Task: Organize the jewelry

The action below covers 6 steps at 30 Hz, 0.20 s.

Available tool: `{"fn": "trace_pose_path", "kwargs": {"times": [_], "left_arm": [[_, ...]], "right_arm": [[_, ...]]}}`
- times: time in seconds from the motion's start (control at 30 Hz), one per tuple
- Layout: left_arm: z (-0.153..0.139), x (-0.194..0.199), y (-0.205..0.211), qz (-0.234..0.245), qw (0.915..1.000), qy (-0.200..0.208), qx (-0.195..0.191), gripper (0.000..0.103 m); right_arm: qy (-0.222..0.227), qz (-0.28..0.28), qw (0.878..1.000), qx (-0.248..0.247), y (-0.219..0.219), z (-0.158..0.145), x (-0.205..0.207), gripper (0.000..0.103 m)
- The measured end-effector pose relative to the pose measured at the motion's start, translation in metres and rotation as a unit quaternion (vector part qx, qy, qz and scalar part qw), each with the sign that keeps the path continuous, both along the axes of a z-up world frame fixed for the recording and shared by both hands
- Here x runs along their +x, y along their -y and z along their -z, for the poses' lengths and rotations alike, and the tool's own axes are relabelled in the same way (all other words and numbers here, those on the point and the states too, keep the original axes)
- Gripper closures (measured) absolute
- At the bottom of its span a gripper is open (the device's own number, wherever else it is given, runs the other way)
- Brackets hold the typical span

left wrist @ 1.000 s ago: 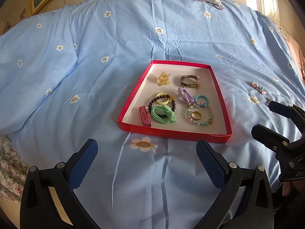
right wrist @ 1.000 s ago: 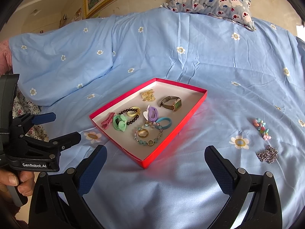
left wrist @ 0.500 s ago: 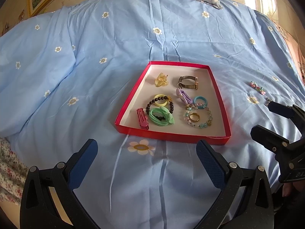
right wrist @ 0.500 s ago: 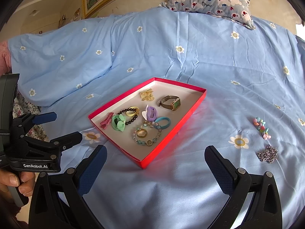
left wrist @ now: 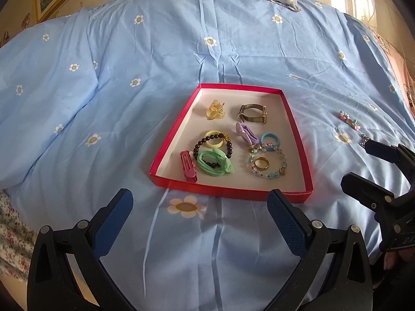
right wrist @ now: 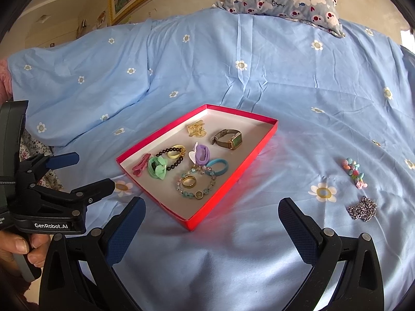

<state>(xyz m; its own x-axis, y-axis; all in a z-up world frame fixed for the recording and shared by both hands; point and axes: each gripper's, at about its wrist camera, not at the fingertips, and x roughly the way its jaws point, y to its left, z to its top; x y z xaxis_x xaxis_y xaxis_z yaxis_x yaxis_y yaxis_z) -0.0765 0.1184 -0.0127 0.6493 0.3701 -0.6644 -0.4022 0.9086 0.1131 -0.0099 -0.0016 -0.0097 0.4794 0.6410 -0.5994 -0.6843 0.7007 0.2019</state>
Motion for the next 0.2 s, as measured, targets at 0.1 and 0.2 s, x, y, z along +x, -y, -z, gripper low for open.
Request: {"fn": "trace_pose_path", "kwargs": {"times": [0.1,0.2], "left_arm": [[0.0009,0.0043,-0.0012,0.004,1.0,-0.002,-0.003,0.0],[0.0011,0.0069,-0.0024,0.004,0.9999,-0.003,-0.01,0.0]], "right_arm": [[-0.005,0.003,1.0,-0.004,-0.0015,0.0015,0.0023,0.0],[-0.014,0.005,1.0,-0.005,-0.002,0.0035,0.0054,0.0]]}}
